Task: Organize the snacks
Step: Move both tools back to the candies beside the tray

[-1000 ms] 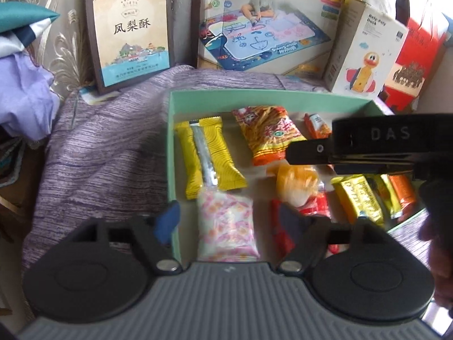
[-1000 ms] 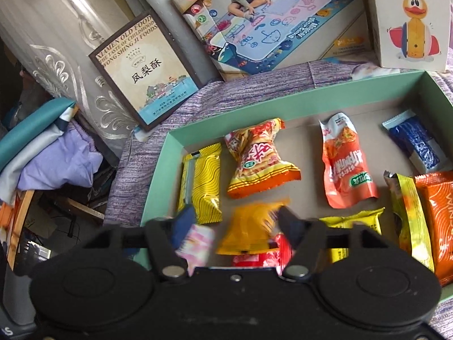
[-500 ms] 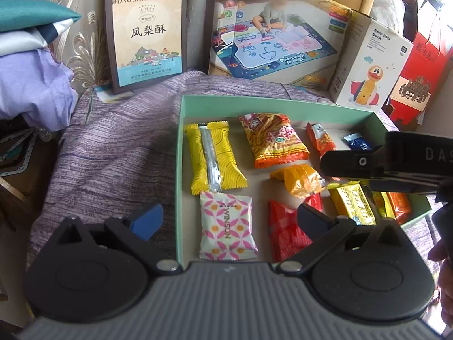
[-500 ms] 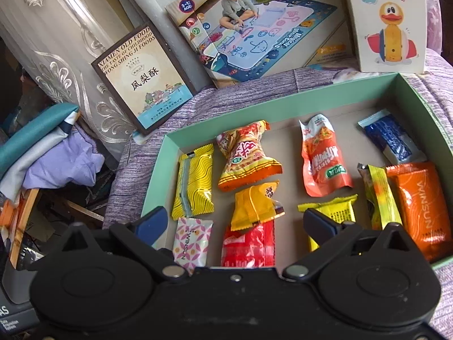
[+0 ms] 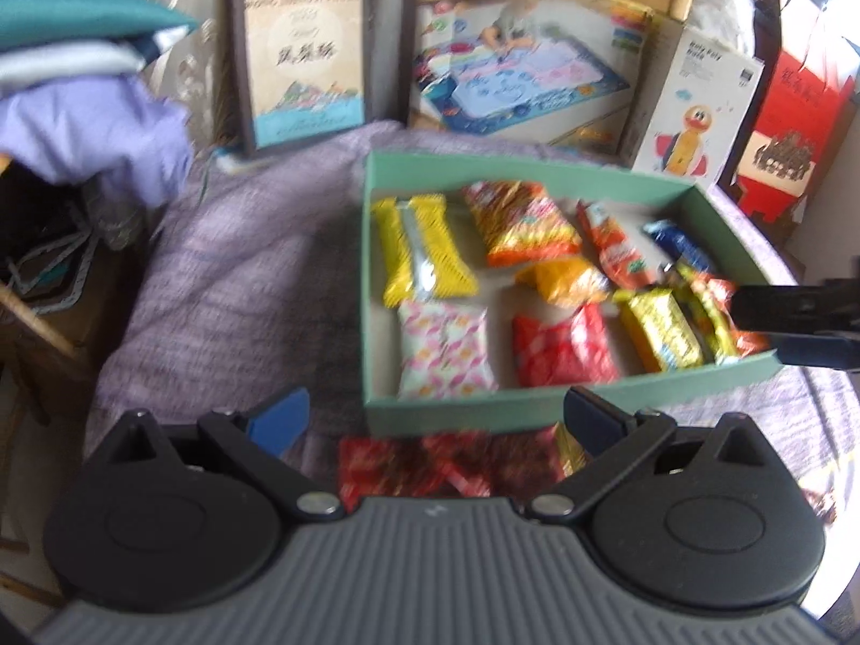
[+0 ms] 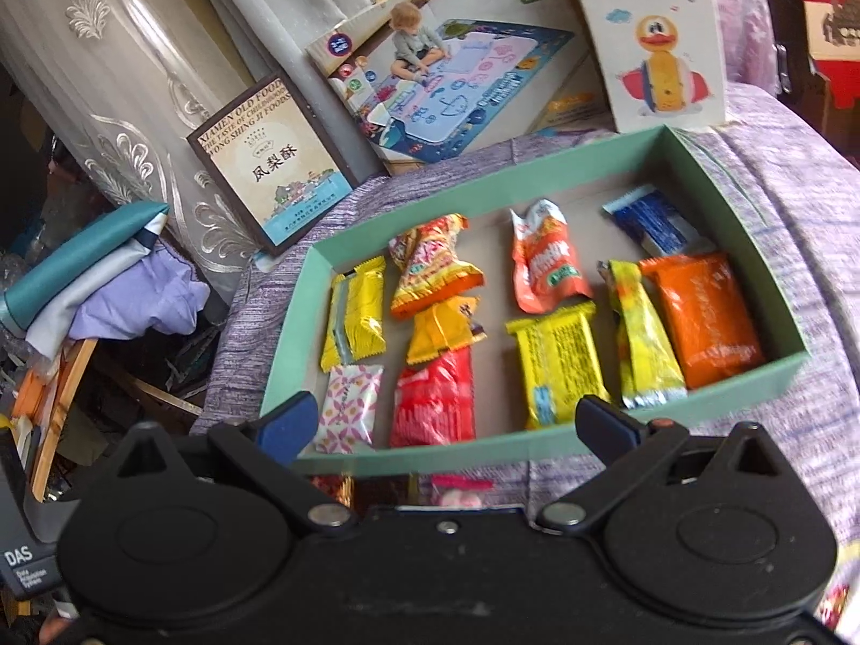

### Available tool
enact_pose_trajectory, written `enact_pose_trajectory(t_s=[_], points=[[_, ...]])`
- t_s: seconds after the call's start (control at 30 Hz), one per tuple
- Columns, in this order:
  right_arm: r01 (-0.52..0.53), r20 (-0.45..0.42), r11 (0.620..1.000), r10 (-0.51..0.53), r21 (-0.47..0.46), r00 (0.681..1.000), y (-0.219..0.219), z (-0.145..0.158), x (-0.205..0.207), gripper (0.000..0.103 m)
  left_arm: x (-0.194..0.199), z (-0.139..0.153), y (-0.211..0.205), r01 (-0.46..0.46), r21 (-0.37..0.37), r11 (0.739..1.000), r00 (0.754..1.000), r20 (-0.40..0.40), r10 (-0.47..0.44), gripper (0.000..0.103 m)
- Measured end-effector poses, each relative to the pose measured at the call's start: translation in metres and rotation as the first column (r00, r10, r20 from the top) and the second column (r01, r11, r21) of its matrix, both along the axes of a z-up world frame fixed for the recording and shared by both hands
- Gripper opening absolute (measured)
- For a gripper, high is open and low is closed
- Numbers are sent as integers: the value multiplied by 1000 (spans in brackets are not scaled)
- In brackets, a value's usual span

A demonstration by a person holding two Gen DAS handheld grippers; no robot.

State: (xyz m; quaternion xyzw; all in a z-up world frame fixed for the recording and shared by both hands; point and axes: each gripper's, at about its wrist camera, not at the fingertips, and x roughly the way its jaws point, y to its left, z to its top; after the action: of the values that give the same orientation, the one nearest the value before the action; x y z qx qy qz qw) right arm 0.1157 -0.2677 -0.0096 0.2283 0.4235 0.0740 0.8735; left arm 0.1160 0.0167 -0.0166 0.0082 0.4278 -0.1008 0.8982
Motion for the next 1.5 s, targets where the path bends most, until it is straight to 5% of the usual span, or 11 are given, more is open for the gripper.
enact_pose_trajectory(t_s=[0.3, 0.57, 0.8, 0.87, 1.27, 1.5], points=[[22, -84, 999, -20, 29, 996, -8, -30, -26, 103, -12, -34, 15, -34, 83, 996, 997, -62, 39, 103], [1, -90, 1000, -1, -3, 996, 8, -38, -22, 103, 8, -48, 17, -88, 29, 996, 990, -107, 90, 103], [-110, -66, 993, 106, -49, 992, 41, -37, -6, 85, 14, -62, 7, -29, 102, 994, 992, -118, 41, 103], [-165, -72, 985, 161, -53, 984, 56, -37, -1, 76, 13, -67, 20, -52, 106, 993, 988, -137, 67, 103], [-411, -120, 905, 399, -106, 909, 135, -60, 19, 75, 2, -71, 95, -198, 93, 976, 967, -147, 210, 103], [-479, -169, 867, 456, -141, 874, 143, -62, -3, 71, -1, -66, 101, -201, 46, 979, 968, -143, 205, 103]])
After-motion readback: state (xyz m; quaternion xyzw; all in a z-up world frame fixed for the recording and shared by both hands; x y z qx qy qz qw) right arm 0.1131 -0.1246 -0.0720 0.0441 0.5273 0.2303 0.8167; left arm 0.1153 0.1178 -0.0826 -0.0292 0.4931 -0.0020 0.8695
